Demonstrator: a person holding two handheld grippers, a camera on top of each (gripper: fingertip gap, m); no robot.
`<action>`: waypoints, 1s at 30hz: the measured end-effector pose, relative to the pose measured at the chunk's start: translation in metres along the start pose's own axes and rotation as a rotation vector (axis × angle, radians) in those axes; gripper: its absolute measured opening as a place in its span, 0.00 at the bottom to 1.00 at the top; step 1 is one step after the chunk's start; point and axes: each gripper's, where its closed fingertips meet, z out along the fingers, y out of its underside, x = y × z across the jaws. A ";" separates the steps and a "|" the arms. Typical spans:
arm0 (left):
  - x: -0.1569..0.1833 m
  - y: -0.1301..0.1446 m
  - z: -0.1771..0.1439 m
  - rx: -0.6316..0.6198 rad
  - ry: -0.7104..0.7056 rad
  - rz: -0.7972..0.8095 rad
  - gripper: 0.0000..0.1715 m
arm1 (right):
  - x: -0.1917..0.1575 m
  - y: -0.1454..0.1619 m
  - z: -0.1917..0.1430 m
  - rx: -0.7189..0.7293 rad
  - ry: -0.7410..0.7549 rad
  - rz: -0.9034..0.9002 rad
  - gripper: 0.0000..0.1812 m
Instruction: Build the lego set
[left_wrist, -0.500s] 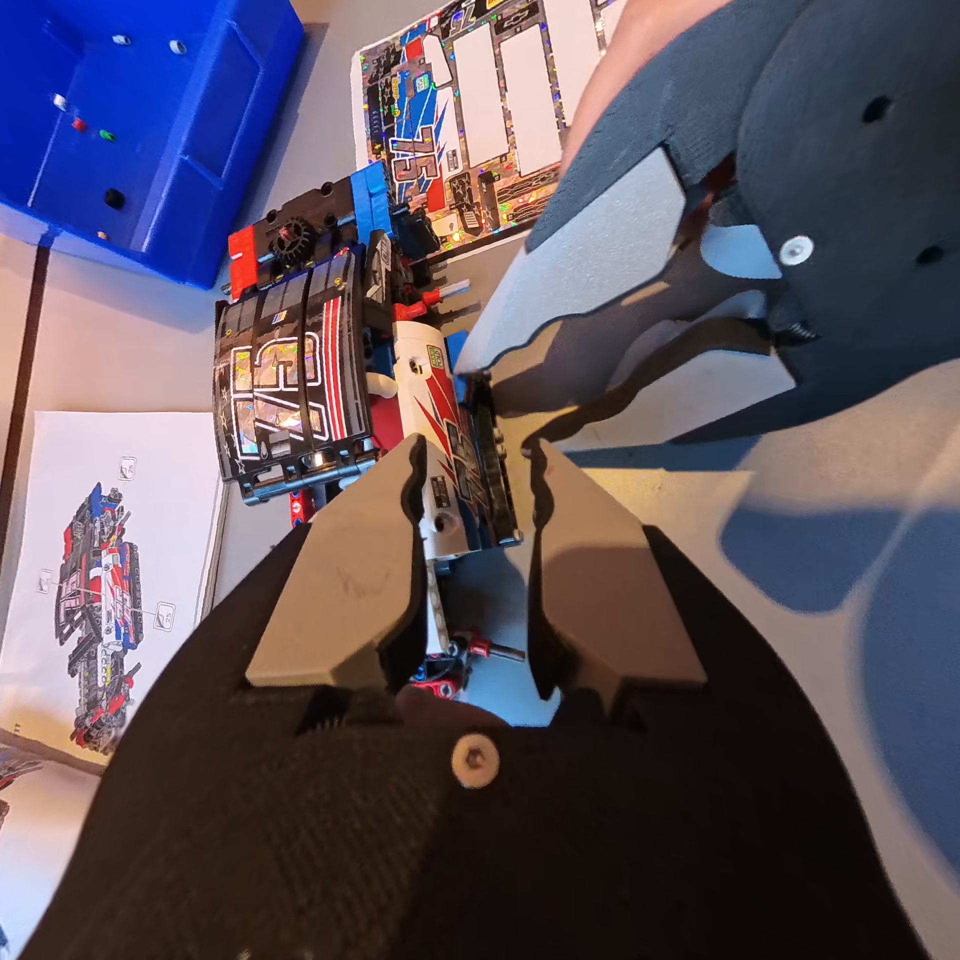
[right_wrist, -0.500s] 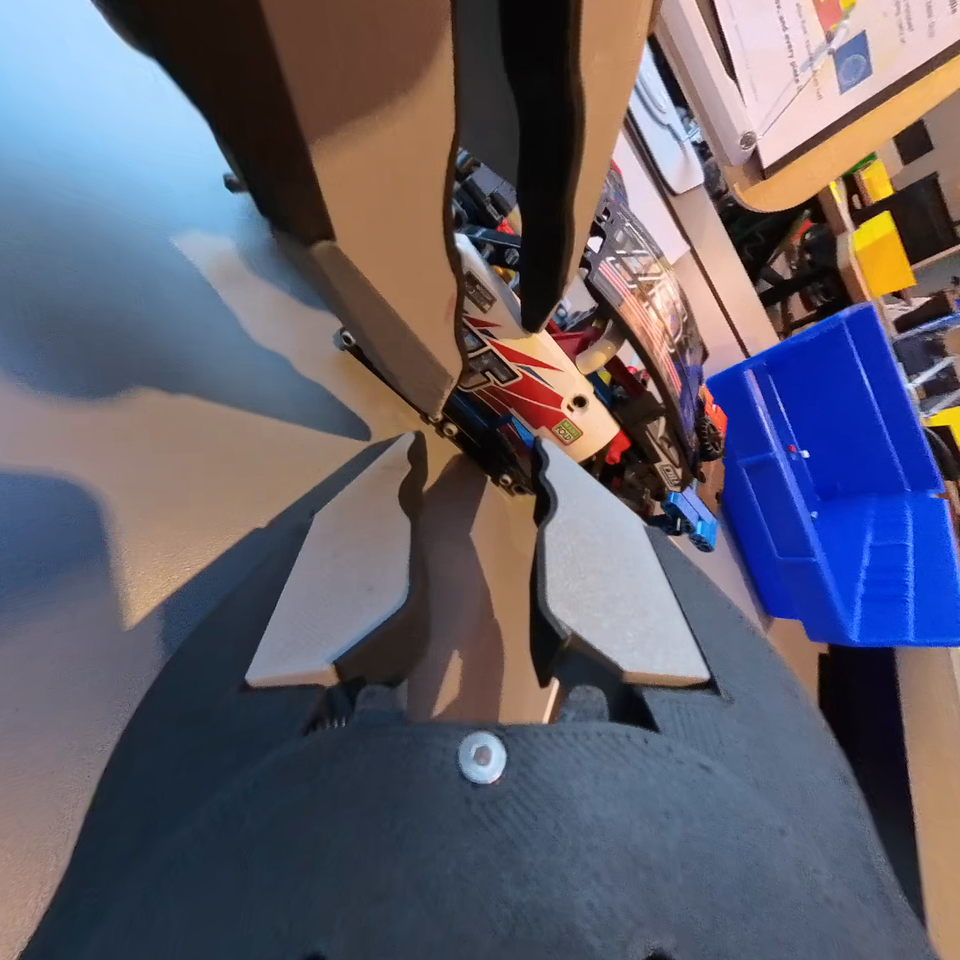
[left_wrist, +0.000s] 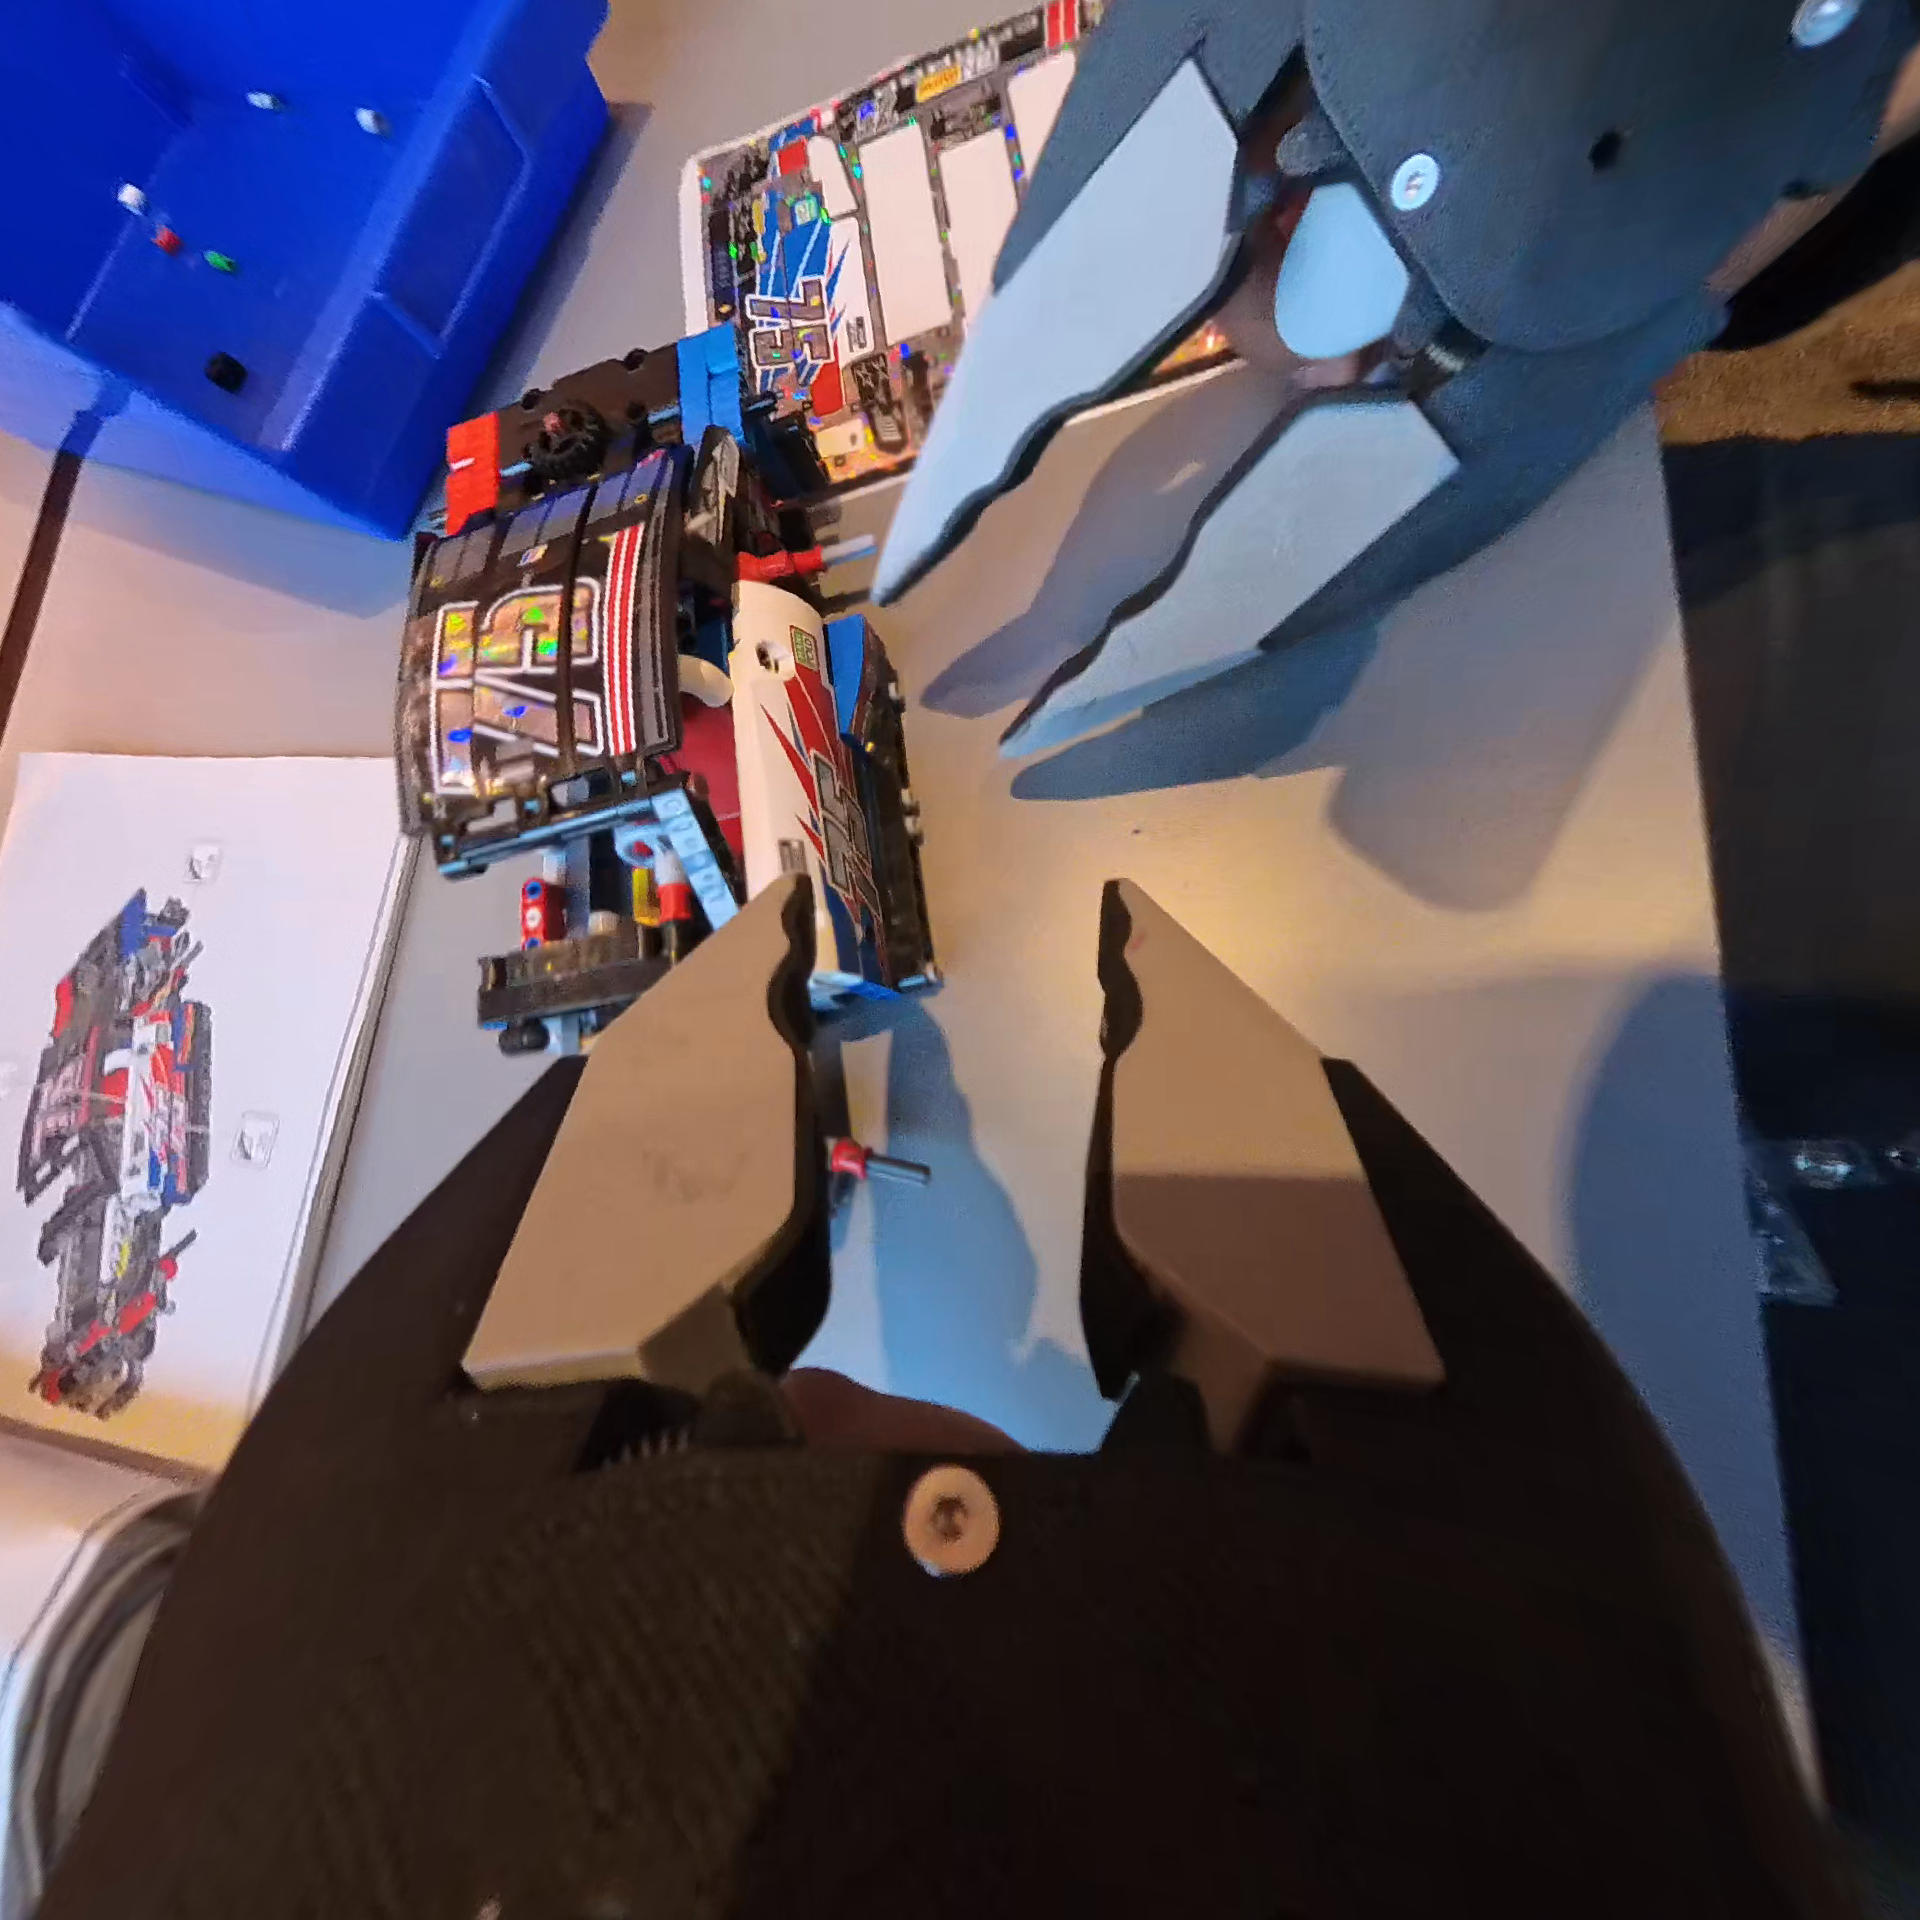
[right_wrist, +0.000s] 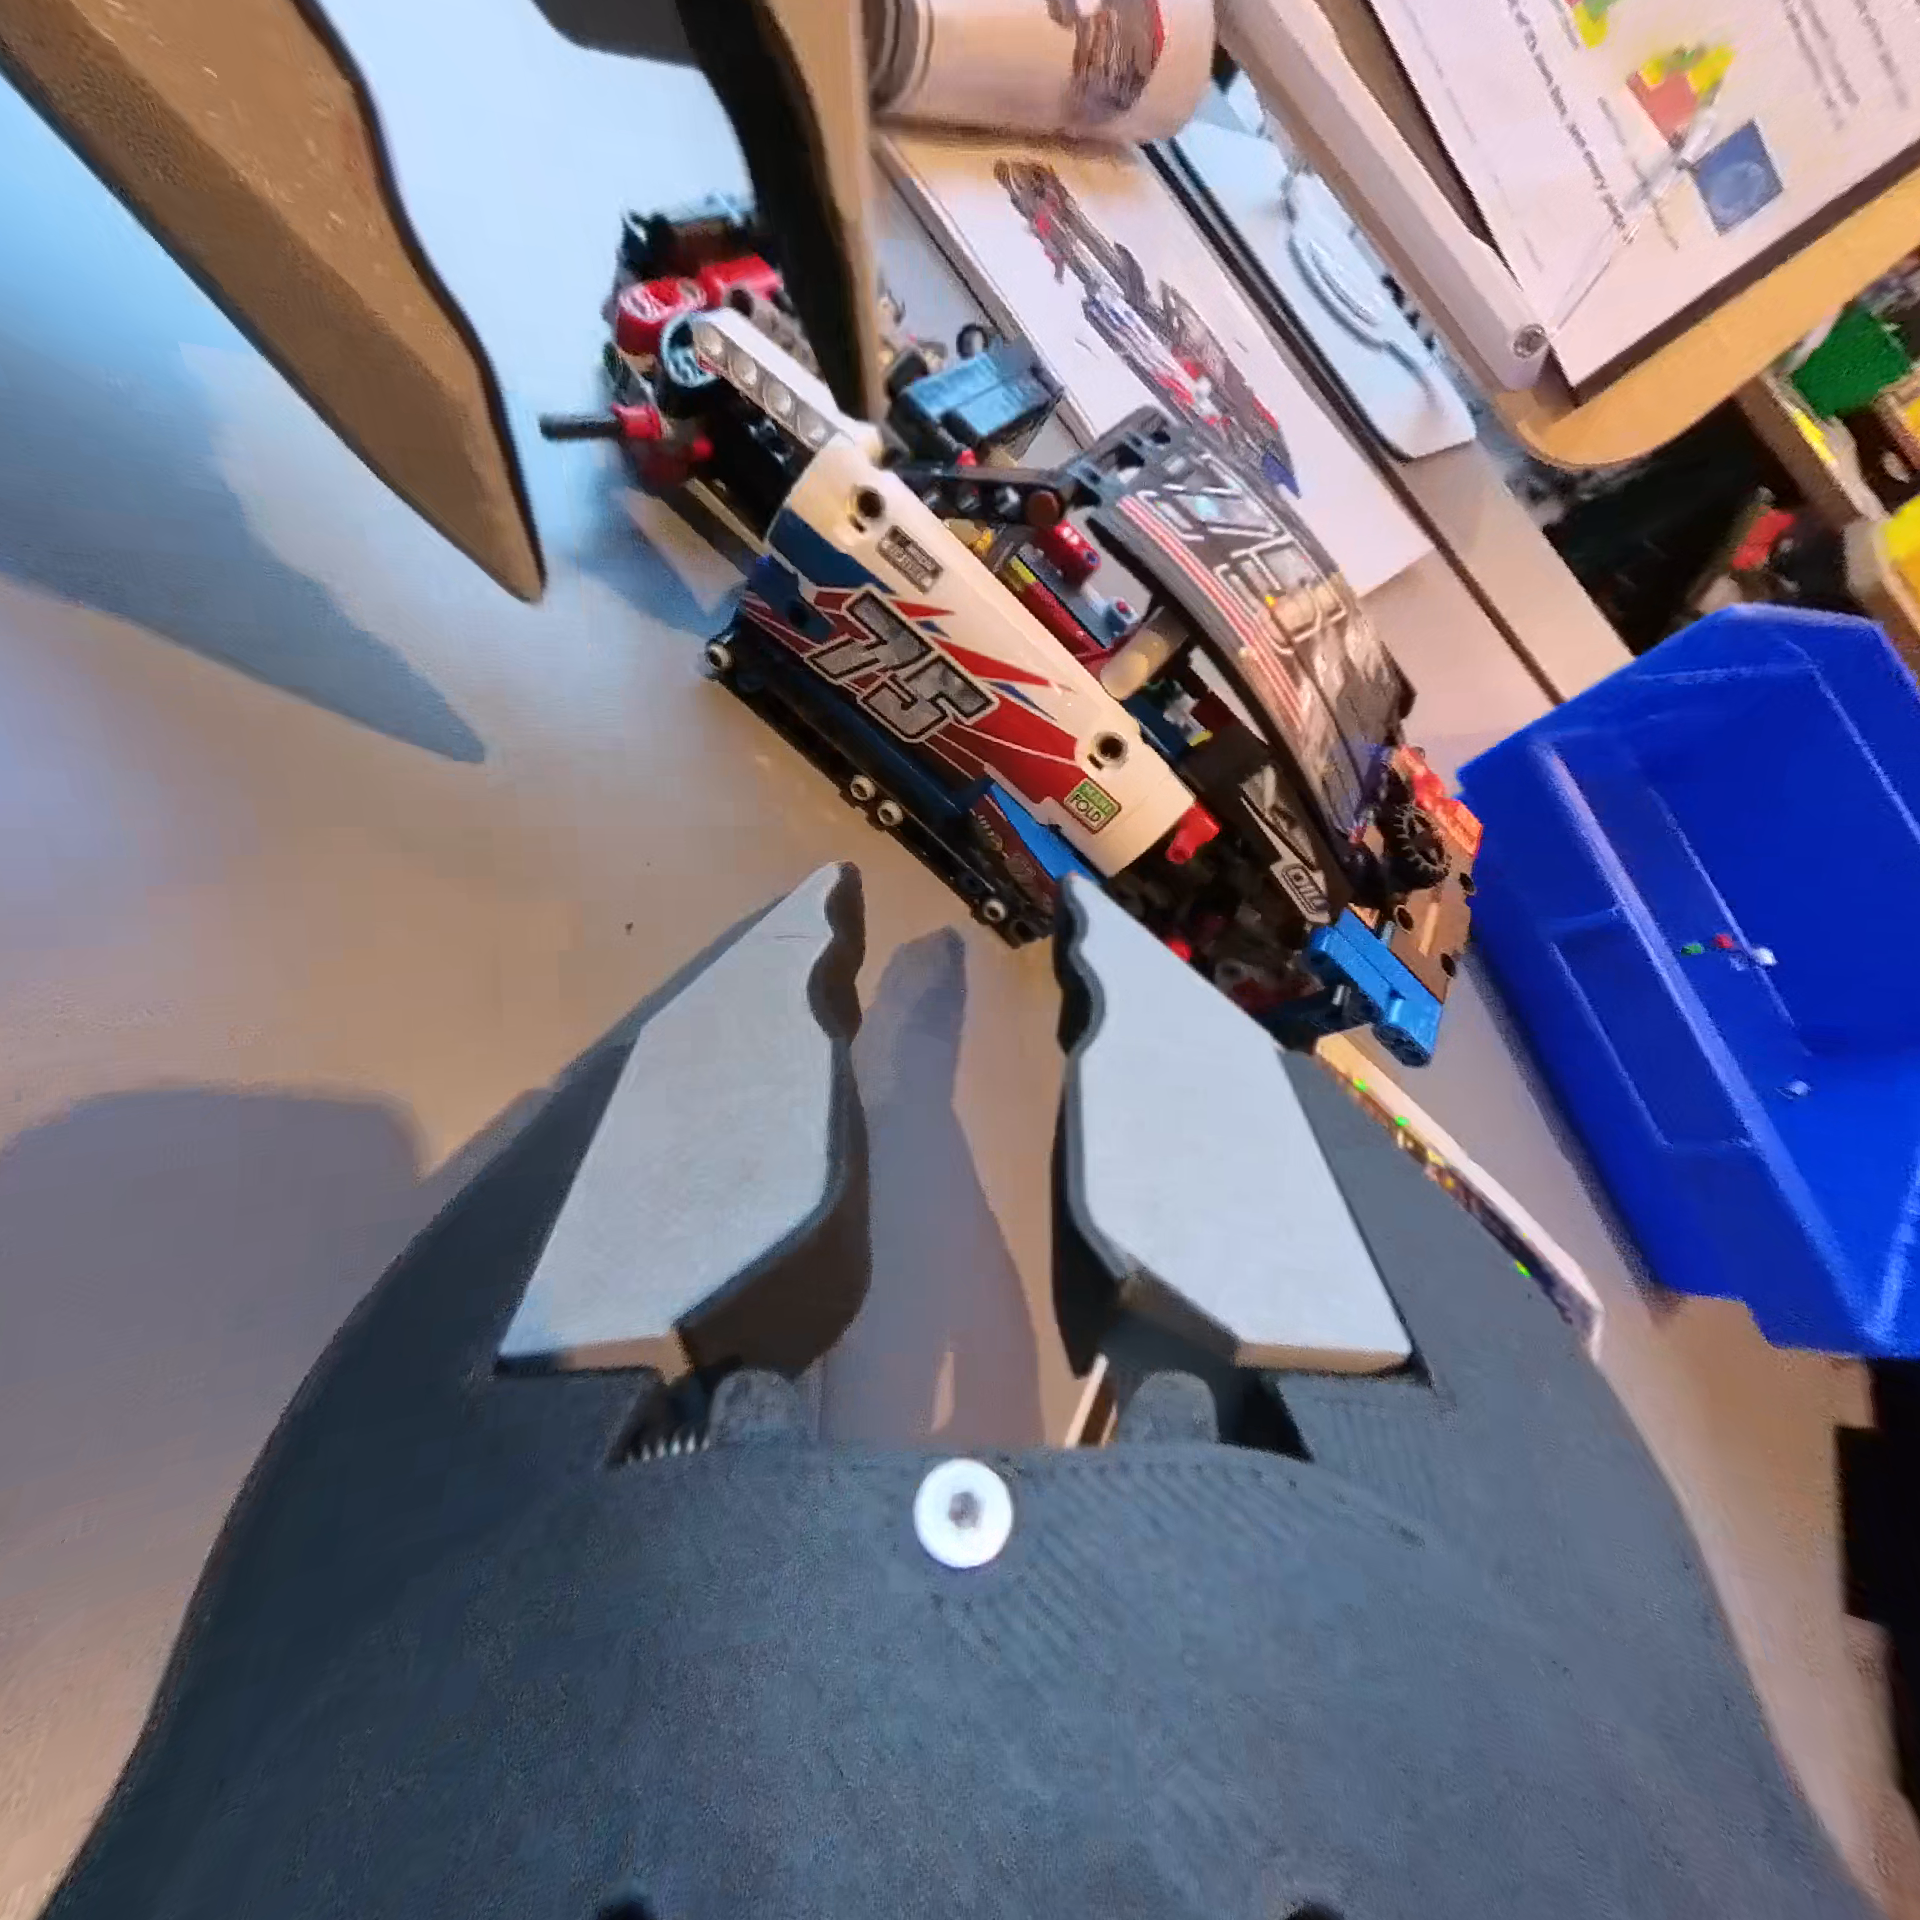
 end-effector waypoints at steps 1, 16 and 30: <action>0.001 0.000 -0.005 0.017 -0.013 -0.019 0.30 | 0.000 -0.002 -0.002 0.020 -0.025 0.016 0.17; 0.008 0.029 -0.016 0.065 -0.085 -0.262 0.29 | -0.011 -0.015 0.026 0.025 -0.253 0.069 0.05; 0.020 0.045 -0.020 0.057 -0.075 -0.323 0.29 | -0.042 -0.031 0.040 0.010 -0.324 -0.048 0.09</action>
